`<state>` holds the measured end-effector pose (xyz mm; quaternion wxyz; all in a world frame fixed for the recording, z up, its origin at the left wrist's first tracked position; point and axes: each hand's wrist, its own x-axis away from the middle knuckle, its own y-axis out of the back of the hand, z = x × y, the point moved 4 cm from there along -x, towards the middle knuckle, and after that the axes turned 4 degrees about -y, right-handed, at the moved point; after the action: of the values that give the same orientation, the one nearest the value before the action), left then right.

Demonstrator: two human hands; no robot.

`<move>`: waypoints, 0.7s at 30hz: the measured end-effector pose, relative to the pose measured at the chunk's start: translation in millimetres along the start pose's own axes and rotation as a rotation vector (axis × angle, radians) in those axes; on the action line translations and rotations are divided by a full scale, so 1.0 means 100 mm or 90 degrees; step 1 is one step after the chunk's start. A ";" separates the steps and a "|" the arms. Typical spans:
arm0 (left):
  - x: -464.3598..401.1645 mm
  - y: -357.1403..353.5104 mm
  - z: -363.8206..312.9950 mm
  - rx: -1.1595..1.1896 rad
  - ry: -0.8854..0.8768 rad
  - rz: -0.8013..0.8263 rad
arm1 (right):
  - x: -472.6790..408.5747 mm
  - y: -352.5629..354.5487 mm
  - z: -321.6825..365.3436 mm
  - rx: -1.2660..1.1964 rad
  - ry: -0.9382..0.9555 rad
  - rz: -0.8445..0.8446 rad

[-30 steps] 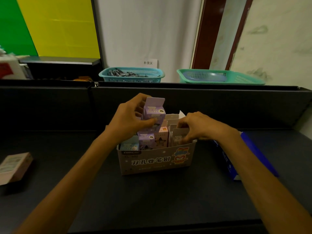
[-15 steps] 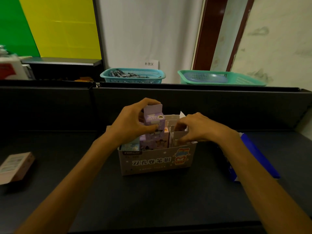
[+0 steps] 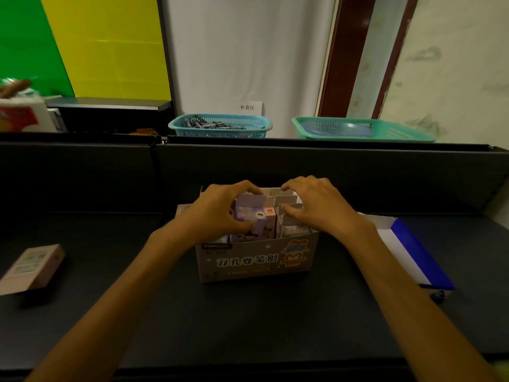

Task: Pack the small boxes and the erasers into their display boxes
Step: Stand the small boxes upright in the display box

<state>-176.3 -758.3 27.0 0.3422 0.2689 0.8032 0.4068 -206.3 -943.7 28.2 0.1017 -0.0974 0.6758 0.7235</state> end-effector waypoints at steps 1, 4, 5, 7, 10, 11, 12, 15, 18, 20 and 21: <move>0.00 -0.01 0.01 -0.018 0.007 0.011 | 0.01 0.00 0.01 0.001 0.001 0.002; 0.02 -0.04 0.05 -0.072 0.038 0.051 | 0.03 0.00 0.02 0.003 0.008 0.005; 0.03 -0.05 0.06 -0.088 0.048 0.060 | 0.03 0.00 0.03 0.003 0.011 0.003; 0.04 -0.08 0.09 -0.129 0.068 0.075 | 0.05 0.00 0.04 -0.001 0.018 -0.001; 0.04 -0.11 0.10 -0.173 0.090 0.094 | 0.07 0.01 0.07 -0.007 0.021 -0.001; 0.03 -0.11 0.08 -0.188 0.088 0.097 | 0.07 0.02 0.07 -0.008 0.021 0.000; 0.02 -0.11 0.07 -0.207 0.082 0.101 | 0.08 0.02 0.07 -0.009 0.022 0.001; 0.00 -0.13 0.04 -0.226 0.057 0.119 | 0.10 0.02 0.08 -0.009 0.021 0.005; 0.00 -0.14 0.04 -0.217 0.051 0.141 | 0.11 0.02 0.06 -0.006 0.023 0.007; 0.00 -0.13 0.04 -0.220 0.057 0.145 | 0.12 0.02 0.05 -0.010 0.025 0.007; -0.01 -0.12 0.04 -0.224 0.062 0.147 | 0.12 0.02 0.05 -0.013 0.026 0.007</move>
<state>-175.0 -763.5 15.1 0.2960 0.2754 0.6994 0.5894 -218.4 -938.8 27.6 0.0828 -0.1093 0.6708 0.7288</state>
